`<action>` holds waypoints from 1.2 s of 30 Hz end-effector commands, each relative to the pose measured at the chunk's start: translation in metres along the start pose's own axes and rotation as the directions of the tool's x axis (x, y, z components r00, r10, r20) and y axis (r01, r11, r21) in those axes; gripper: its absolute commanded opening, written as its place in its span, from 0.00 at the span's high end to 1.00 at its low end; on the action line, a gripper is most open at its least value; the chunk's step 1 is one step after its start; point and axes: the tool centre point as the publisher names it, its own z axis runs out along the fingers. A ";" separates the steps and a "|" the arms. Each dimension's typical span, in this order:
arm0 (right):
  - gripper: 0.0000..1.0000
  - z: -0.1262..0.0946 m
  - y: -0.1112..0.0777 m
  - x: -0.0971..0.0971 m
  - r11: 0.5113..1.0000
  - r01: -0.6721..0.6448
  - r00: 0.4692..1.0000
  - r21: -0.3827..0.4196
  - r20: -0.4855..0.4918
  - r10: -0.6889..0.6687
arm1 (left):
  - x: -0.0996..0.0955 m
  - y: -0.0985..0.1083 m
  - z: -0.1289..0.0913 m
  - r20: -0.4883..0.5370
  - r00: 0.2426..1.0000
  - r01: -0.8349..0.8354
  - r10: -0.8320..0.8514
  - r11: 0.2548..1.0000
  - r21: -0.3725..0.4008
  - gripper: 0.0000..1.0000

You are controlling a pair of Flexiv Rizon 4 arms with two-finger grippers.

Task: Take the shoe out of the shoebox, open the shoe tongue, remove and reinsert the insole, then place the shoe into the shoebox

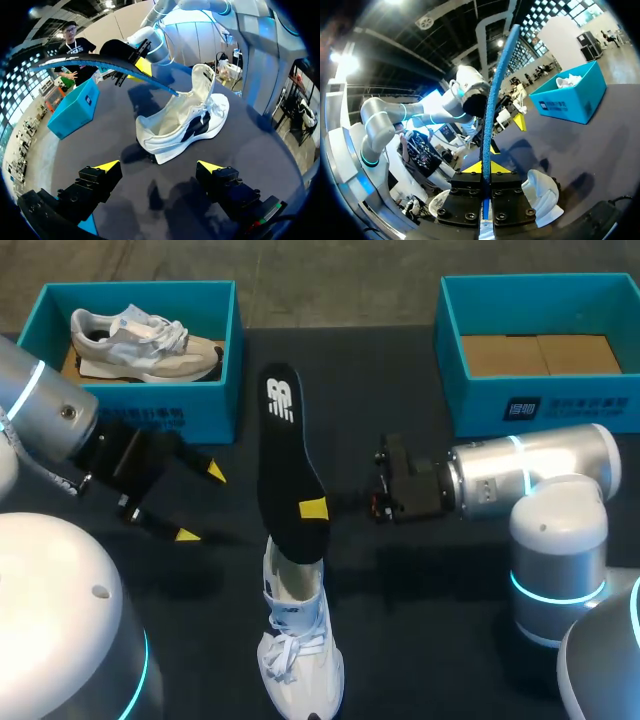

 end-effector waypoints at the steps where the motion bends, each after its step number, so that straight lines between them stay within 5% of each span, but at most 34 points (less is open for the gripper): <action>1: 1.00 0.016 -0.002 -0.008 0.999 0.014 1.000 -0.031 -0.024 -0.015 | -0.010 0.004 0.008 -0.045 0.999 0.021 -0.021 1.000 0.000 0.00; 13: 1.00 0.016 -0.002 -0.008 0.999 0.014 1.000 -0.031 -0.024 -0.015 | -0.010 0.004 0.008 -0.045 0.999 0.021 -0.021 1.000 0.000 0.00; 21: 1.00 0.023 -0.006 -0.011 0.998 0.059 0.998 -0.019 -0.017 -0.060 | -0.013 0.000 0.031 -0.114 0.993 0.042 -0.038 0.999 0.027 0.00; 36: 1.00 0.024 -0.012 -0.020 0.992 0.106 0.991 -0.067 0.084 -0.100 | -0.008 0.011 0.036 -0.147 0.986 0.079 -0.073 0.996 0.037 0.00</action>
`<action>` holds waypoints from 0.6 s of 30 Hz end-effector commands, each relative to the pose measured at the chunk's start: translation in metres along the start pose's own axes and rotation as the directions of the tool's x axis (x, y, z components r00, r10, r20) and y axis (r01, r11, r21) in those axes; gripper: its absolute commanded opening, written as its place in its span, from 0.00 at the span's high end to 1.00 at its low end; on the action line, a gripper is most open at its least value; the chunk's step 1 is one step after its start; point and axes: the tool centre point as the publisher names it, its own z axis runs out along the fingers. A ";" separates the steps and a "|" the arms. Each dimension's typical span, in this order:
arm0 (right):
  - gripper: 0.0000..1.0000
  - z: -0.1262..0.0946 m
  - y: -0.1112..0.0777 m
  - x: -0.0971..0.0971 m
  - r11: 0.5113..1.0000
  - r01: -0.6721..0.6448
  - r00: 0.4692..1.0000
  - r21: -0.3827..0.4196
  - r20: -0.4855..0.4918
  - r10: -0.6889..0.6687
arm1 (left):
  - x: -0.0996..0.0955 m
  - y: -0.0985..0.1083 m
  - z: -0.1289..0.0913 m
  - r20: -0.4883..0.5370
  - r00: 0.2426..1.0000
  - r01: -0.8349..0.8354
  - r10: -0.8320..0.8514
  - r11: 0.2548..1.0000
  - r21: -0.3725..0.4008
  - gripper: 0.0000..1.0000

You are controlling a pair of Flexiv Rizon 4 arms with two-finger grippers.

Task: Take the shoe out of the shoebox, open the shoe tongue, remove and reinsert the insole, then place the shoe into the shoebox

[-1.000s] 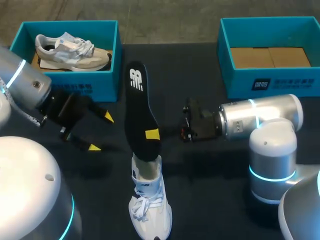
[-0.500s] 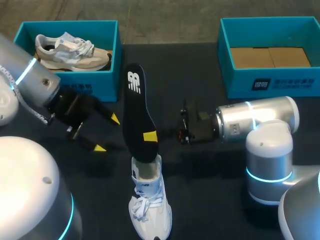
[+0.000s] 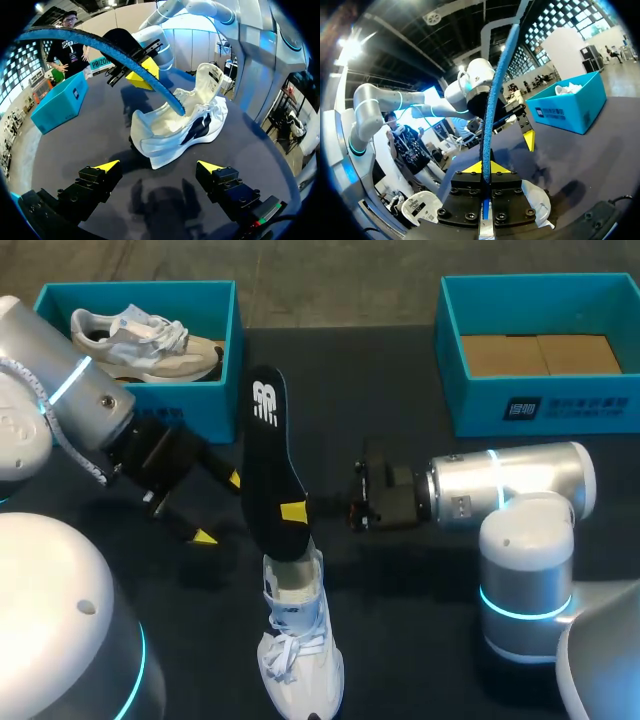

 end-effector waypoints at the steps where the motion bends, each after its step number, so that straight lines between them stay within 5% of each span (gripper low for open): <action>1: 1.00 -0.002 -0.006 0.002 0.999 0.007 1.000 -0.031 0.015 -0.007 | -0.001 0.004 0.001 0.000 1.000 0.010 -0.010 1.000 0.006 0.00; 18: 1.00 -0.016 -0.005 0.008 0.997 0.028 0.991 -0.078 0.135 -0.017 | 0.005 0.002 0.015 -0.050 0.999 0.020 -0.019 1.000 0.021 0.00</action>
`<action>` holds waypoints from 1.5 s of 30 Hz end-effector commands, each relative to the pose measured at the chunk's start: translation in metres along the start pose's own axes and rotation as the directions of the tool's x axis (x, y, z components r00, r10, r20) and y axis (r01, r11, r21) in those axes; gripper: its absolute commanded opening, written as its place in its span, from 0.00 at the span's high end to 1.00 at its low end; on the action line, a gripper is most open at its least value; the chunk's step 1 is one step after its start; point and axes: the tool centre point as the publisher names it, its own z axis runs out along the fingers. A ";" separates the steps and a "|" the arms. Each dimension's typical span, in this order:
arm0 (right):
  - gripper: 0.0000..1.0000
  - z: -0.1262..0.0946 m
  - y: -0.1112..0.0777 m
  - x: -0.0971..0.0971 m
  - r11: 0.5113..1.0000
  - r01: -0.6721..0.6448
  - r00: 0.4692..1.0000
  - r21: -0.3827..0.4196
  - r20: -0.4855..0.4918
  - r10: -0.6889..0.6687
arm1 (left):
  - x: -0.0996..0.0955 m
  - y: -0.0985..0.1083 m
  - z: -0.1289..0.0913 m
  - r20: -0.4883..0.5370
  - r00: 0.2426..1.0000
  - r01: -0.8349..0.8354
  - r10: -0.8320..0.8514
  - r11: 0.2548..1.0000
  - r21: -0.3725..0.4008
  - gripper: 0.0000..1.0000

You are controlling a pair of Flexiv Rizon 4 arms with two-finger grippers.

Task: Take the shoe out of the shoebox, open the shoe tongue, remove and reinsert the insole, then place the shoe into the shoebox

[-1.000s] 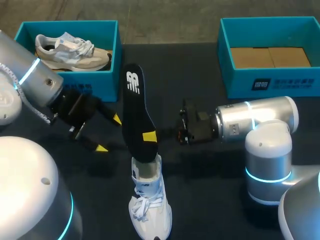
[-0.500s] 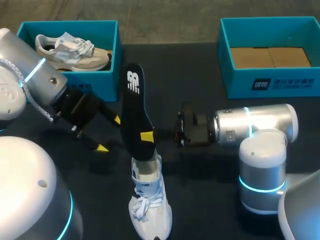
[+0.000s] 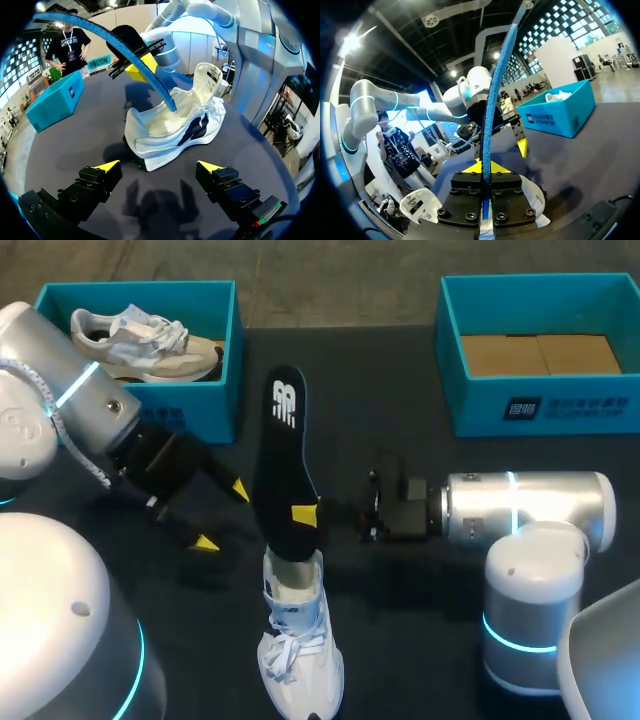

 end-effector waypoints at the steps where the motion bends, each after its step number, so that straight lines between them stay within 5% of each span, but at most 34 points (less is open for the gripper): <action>1: 1.00 -0.003 -0.002 0.007 1.000 -0.001 0.999 -0.013 0.033 0.002 | -0.001 0.000 0.004 -0.005 1.000 0.004 -0.004 1.000 -0.002 0.00; 45: 1.00 0.006 -0.009 0.005 1.000 0.008 0.996 0.004 0.086 -0.009 | 0.010 0.009 0.026 -0.054 0.997 0.052 -0.051 0.999 0.006 0.00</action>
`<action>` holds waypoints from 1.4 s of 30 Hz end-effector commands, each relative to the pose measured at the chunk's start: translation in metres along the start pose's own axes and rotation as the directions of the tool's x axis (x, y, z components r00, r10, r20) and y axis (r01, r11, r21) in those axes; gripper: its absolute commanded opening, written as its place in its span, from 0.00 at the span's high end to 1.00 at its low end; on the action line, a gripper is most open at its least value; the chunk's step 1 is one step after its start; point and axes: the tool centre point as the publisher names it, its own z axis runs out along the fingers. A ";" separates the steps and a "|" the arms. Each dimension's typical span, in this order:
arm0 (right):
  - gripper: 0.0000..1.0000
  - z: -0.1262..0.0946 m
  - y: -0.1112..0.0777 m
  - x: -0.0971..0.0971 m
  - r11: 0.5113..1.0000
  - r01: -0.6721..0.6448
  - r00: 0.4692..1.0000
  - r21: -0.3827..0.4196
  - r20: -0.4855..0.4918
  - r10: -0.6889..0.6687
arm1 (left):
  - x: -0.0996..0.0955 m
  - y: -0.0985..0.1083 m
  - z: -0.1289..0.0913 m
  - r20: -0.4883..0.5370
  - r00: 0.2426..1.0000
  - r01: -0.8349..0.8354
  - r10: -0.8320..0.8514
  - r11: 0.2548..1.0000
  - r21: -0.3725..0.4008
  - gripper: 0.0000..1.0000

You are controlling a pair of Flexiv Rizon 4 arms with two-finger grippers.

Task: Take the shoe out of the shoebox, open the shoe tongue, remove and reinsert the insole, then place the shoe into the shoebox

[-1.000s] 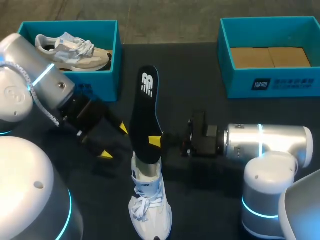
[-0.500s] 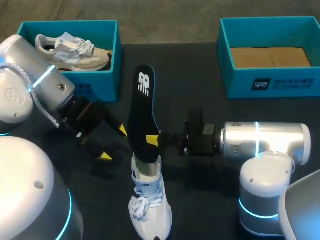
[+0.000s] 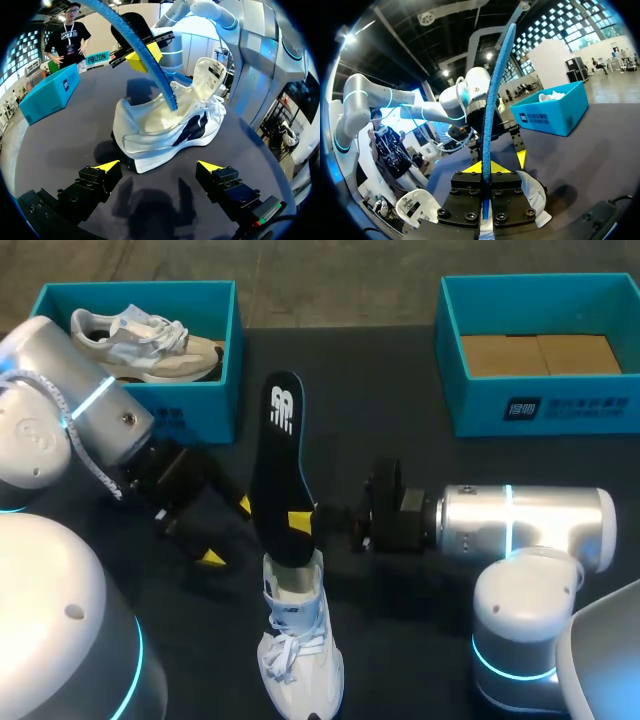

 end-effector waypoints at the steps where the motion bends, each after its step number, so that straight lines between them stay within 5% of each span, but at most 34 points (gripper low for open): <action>1: 1.00 0.001 -0.003 0.001 1.000 -0.002 1.000 0.002 0.009 0.002 | -0.001 0.002 0.003 -0.005 1.000 0.001 -0.001 1.000 0.003 0.00; 42: 1.00 -0.020 -0.023 -0.010 0.999 -0.044 0.999 0.017 0.011 0.044 | -0.001 0.002 0.016 -0.023 1.000 0.009 -0.009 1.000 0.007 0.00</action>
